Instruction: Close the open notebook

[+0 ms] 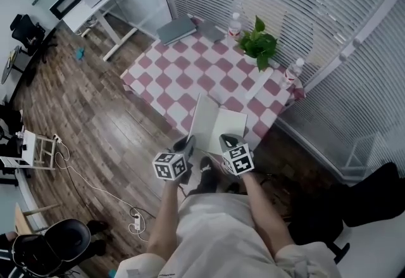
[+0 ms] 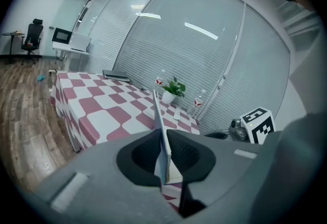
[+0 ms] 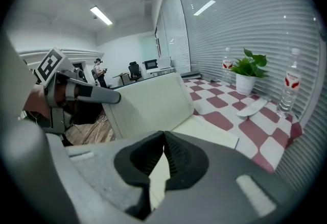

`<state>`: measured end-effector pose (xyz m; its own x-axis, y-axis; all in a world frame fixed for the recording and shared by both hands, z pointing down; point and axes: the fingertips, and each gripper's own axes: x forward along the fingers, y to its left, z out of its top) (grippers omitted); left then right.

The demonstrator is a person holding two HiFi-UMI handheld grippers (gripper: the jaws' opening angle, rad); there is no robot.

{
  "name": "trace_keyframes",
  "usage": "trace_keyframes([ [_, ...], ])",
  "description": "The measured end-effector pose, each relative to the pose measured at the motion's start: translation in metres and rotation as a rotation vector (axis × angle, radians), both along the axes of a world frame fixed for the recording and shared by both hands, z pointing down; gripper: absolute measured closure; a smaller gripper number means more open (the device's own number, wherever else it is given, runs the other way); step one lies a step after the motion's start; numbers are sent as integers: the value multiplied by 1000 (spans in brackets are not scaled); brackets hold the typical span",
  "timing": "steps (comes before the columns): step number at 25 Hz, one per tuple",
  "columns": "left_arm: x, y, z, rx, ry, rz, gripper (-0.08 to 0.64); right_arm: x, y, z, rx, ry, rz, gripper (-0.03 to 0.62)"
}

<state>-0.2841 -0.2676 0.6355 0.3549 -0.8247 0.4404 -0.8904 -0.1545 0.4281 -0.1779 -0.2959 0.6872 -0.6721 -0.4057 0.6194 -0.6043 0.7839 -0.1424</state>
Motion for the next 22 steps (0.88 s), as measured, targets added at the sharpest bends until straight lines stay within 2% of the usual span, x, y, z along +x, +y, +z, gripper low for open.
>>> trace_keyframes([
  [12,53,1,-15,39,-56,85,515,49,0,-9,7,-28,83,591],
  [22,114,2,-2,15,-72,216,514,117,6,-12,-2,-34,205,591],
])
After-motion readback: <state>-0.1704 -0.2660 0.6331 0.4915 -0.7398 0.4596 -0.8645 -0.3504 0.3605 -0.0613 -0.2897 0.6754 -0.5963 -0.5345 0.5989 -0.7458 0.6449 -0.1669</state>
